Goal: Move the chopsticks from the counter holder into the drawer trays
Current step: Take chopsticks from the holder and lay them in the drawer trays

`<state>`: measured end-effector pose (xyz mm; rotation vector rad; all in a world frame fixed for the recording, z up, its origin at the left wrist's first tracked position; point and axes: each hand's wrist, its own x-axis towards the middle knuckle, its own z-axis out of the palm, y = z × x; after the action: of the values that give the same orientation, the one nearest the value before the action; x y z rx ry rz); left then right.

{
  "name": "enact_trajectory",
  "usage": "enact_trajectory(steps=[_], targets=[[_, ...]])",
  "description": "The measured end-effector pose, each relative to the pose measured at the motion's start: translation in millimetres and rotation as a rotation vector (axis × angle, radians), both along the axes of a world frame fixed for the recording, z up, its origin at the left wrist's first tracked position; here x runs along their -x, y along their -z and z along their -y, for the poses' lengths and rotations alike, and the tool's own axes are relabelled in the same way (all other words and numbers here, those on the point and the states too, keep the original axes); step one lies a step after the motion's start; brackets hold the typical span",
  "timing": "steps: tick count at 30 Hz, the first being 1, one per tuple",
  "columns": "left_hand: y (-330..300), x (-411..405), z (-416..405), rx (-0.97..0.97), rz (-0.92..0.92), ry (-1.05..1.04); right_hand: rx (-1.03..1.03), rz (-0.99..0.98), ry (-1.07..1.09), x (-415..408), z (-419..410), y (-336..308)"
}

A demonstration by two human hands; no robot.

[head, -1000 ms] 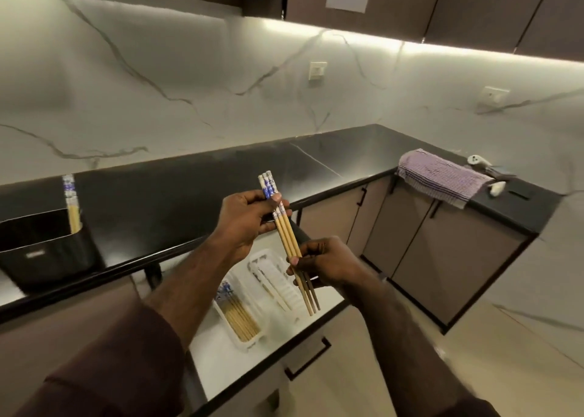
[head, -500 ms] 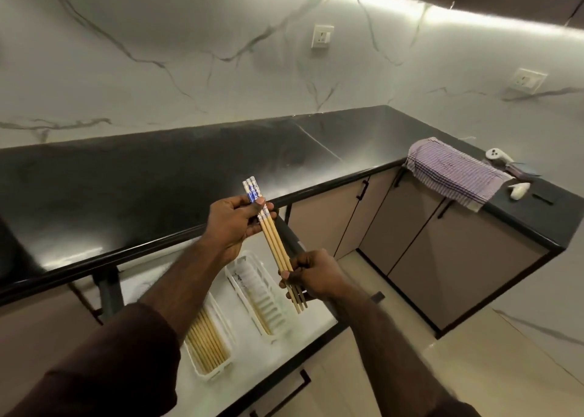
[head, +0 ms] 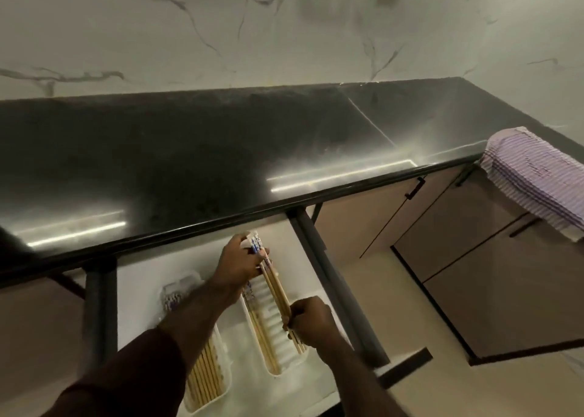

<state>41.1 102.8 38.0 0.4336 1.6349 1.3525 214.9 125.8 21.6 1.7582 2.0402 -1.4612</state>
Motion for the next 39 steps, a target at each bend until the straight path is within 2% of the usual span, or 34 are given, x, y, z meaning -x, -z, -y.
enact_trajectory(steps=[4, 8, 16, 24, 31, 39], targets=[[32, -5, -9, 0.095, -0.180, 0.112, -0.068, 0.050, -0.033, 4, -5, 38], [58, -12, -17, 0.218, -0.458, 0.213, -0.140, 0.149, -0.077, 10, -11, 65], [100, -25, -18, 0.455, -0.912, 0.555, -0.197, 0.263, -0.067, 26, 15, 89], [119, -39, -12, 0.619, -1.133, 0.787, -0.178, 0.302, -0.057, 25, 20, 106], [122, -46, -12, 0.703, -1.240, 0.984, -0.216, 0.263, -0.113, 28, 22, 110], [126, -49, -10, 0.716, -1.285, 1.007, -0.331, 0.199, -0.301, 21, 24, 108]])
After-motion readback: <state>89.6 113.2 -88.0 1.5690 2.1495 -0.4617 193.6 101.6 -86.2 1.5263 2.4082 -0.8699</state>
